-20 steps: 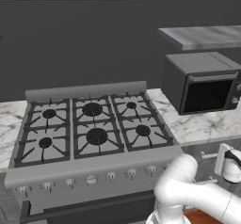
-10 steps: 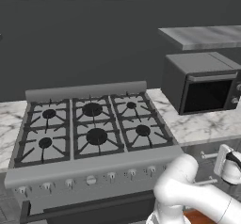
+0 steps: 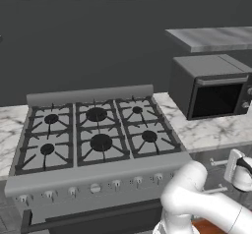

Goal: Take the tongs from the drawer on the right and place them on the dining counter next to the tray containing the hot dog.

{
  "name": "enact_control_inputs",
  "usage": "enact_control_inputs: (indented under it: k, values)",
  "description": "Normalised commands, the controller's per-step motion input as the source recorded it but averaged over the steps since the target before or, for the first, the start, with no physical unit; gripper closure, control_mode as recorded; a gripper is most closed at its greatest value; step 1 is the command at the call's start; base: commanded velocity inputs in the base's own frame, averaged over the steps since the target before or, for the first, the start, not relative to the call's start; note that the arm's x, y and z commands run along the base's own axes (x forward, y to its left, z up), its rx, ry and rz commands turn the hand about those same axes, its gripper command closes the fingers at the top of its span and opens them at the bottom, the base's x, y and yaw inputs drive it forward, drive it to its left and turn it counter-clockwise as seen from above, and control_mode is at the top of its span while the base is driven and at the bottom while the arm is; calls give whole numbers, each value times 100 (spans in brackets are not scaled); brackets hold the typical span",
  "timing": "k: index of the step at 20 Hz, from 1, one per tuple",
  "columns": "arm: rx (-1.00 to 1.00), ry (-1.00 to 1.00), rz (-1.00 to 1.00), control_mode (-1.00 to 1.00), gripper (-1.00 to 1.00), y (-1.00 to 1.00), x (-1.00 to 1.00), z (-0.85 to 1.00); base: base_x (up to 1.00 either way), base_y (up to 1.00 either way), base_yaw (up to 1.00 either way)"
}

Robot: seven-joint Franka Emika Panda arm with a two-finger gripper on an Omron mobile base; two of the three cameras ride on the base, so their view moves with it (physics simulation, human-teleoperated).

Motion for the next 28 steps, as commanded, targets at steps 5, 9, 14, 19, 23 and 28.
enact_control_inputs:
  k: [5,9,14,19,23,28]
  values:
    - [0,0,0,-100,100,0,-2,0,0,0,0]
    - [0,0,0,-100,100,0,-24,0,0,0,0]
    - [0,0,-2,-100,100,-2,-42,0,0,0,0]
    - [0,0,-4,-100,100,-8,-52,0,0,0,0]
    - [0,0,-5,-100,100,-9,-48,0,0,0,0]
    - [0,0,-5,-100,100,-7,-40,0,0,0,0]
